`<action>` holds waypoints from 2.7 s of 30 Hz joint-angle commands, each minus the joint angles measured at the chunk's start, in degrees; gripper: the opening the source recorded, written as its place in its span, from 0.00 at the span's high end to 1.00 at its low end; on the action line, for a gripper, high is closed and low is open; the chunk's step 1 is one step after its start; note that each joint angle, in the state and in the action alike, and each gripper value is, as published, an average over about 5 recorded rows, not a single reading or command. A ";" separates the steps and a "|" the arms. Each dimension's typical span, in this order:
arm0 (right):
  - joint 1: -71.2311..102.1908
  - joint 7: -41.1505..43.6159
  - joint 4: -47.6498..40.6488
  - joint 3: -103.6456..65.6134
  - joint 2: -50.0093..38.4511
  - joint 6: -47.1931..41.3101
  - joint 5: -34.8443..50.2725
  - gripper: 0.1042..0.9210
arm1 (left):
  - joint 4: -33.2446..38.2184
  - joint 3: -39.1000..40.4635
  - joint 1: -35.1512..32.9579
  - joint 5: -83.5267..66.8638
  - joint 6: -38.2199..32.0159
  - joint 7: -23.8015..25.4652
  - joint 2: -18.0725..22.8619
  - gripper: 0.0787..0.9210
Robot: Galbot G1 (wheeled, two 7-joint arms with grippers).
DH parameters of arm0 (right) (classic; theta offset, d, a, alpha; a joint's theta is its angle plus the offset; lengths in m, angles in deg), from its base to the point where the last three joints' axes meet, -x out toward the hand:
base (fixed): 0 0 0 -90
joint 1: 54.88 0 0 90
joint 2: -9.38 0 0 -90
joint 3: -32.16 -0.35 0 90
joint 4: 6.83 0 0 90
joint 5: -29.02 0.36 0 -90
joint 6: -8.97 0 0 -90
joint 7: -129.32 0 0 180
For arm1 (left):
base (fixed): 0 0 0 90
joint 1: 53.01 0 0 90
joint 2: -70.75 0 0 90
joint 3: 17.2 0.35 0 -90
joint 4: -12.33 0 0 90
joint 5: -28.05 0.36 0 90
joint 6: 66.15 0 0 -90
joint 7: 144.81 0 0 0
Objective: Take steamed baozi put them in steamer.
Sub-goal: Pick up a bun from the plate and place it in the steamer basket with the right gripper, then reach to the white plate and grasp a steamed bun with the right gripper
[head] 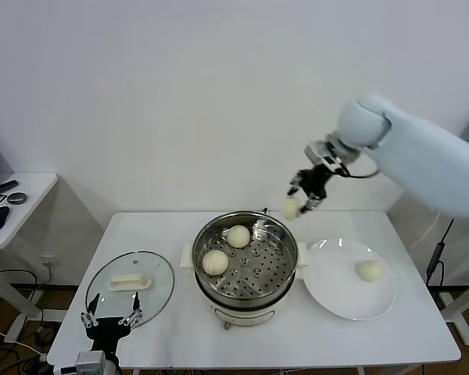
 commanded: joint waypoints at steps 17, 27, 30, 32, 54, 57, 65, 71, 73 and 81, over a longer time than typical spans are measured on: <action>-0.82 -5.01 6.66 13.37 11.07 33.99 -10.89 0.59 | 0.56 -0.84 0.25 -0.37 -0.02 -0.24 0.73 0.12; 4.27 -8.80 14.50 13.34 9.94 36.96 -25.20 0.59 | 0.81 -0.88 0.11 -0.57 -0.03 -0.28 1.03 0.12; 5.18 -8.77 15.25 13.67 10.27 36.82 -25.81 0.59 | 0.99 -1.06 0.07 -0.69 -0.02 -0.28 1.11 0.12; 5.49 -8.57 15.53 14.10 10.58 36.71 -25.85 0.59 | 0.91 -1.17 0.09 -0.75 -0.02 -0.33 1.11 0.12; 7.77 -7.95 14.37 16.18 11.13 32.46 -23.13 0.54 | 0.30 -1.16 0.53 -0.90 -0.01 -0.04 1.13 0.12; 6.72 -8.01 14.86 16.11 10.42 31.48 -21.70 0.45 | 0.08 -1.19 0.82 -0.95 0.00 0.03 1.14 0.12; 4.01 -7.73 17.58 12.87 6.25 27.34 -19.05 0.18 | 0.35 -0.93 0.90 -0.98 0.04 0.22 1.22 0.12; 0.37 -6.78 18.88 7.51 -2.30 22.69 -13.45 0.12 | 0.45 -0.86 0.76 -0.92 0.08 0.41 1.03 0.12; -0.50 -6.46 18.12 4.80 -5.17 18.16 -9.63 0.12 | 0.44 -0.87 0.81 -0.92 0.12 0.55 0.98 0.12; 0.66 -5.27 9.15 -2.14 -16.60 -2.88 2.27 0.12 | 0.58 -0.68 0.63 -0.94 0.23 0.99 0.53 0.12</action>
